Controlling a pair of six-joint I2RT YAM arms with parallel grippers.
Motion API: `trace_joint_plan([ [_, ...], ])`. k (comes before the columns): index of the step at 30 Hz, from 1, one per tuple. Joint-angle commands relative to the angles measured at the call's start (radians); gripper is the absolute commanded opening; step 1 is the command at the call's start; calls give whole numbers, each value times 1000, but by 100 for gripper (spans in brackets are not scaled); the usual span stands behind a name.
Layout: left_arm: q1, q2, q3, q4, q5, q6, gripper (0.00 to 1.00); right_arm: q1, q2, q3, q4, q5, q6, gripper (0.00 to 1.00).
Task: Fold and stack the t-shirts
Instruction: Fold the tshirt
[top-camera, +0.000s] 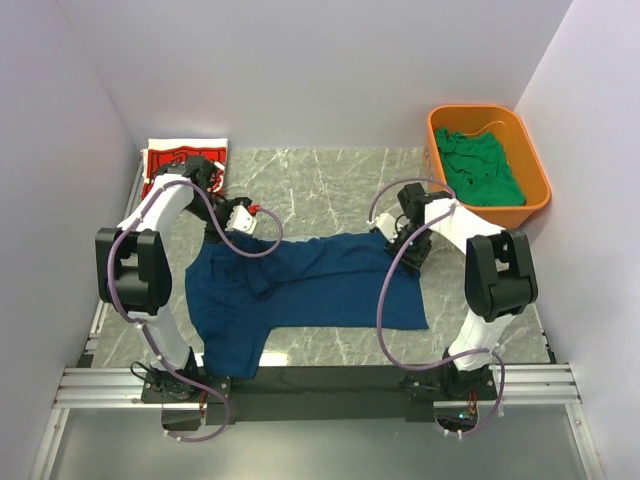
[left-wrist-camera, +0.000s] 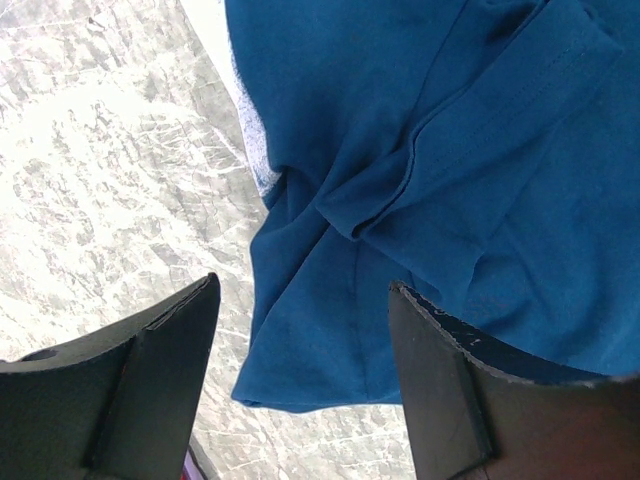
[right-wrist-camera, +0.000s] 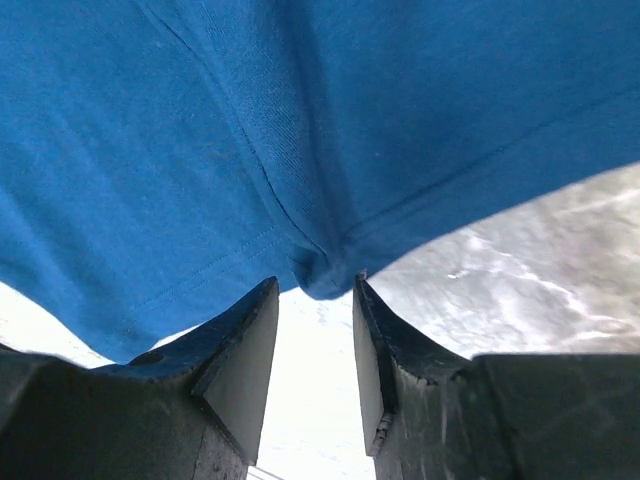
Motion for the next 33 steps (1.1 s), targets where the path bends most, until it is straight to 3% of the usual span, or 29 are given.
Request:
trace_joint_plan([
  [1, -4, -1, 19, -33, 8, 26, 73, -4, 16, -23, 27, 22, 7, 43],
  [5, -4, 3, 15, -35, 11, 29, 71, -4, 36, -29, 31, 24, 7, 38],
  [8, -4, 6, 16, -48, 21, 42, 69, -5, 44, -26, 29, 21, 4, 22],
  [9, -6, 6, 16, -56, 25, 62, 69, -5, 42, -18, 24, 19, 4, 9],
  [11, -9, 6, 7, -74, 20, 88, 68, -5, 41, -9, 12, 14, 2, 0],
  [24, -79, 17, -50, -29, 2, 157, 65, -5, 19, 42, -22, 5, 9, 0],
  [33, -96, 31, -111, -16, -98, 208, 47, -4, 7, 66, -37, 2, 9, 0],
])
